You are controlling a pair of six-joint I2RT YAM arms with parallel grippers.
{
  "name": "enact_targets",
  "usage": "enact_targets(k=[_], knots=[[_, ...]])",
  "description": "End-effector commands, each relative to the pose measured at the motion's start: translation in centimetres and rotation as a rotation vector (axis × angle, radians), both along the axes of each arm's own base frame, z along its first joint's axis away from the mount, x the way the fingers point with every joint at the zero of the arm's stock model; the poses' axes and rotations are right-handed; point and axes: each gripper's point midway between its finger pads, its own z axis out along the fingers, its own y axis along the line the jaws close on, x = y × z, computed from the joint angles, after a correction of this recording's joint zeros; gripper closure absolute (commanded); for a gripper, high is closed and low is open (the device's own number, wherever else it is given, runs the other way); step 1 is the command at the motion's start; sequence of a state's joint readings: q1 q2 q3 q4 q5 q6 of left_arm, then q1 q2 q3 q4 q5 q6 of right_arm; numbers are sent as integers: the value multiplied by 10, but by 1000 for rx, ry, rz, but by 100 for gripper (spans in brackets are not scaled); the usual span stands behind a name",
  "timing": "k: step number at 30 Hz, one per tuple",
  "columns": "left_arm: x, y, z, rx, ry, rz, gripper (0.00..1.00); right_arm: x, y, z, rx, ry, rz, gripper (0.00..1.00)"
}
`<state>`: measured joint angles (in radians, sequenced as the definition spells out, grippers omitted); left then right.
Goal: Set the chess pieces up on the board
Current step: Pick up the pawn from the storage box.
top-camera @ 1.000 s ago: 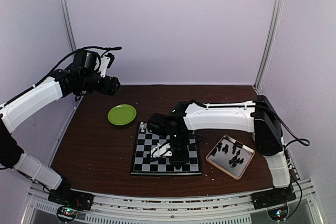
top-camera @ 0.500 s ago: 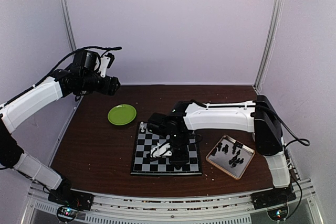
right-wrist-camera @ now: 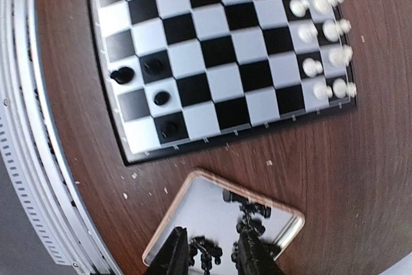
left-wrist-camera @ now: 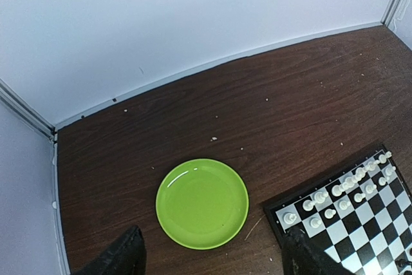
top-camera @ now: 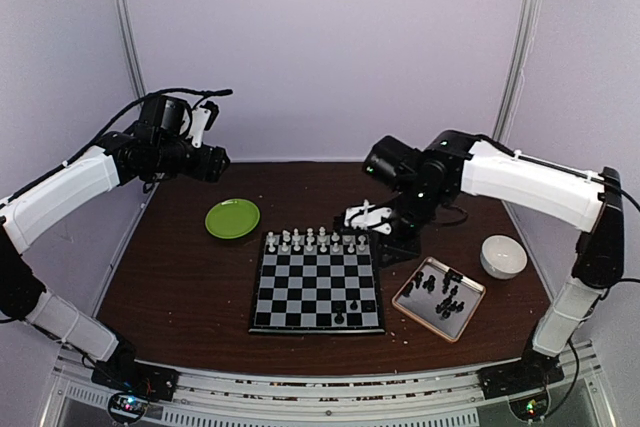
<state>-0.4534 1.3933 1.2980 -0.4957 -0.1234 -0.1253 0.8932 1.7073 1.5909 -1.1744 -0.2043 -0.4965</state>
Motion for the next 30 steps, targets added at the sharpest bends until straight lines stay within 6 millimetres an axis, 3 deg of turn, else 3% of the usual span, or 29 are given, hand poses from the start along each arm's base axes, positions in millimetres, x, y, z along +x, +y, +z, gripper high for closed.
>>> enact_targets(k=[1,8,14,21,26,30], knots=[[4,-6,8,-28,-22,-9,25,18,-57,-29,-55,54,-155,72],[6,-8,3,-25,-8,-10,25,19,-132,-63,-124,63,-328,72],[6,-9,1,-24,1,-14,26,15,-167,-84,-171,97,-424,72],[6,-8,4,-26,-5,-12,25,4,-187,-101,-237,97,-424,72],[6,-7,5,-27,-9,-10,25,-2,-187,-109,-242,129,-420,73],[5,-8,5,-27,-8,-12,25,3,-188,-112,-244,105,-443,73]])
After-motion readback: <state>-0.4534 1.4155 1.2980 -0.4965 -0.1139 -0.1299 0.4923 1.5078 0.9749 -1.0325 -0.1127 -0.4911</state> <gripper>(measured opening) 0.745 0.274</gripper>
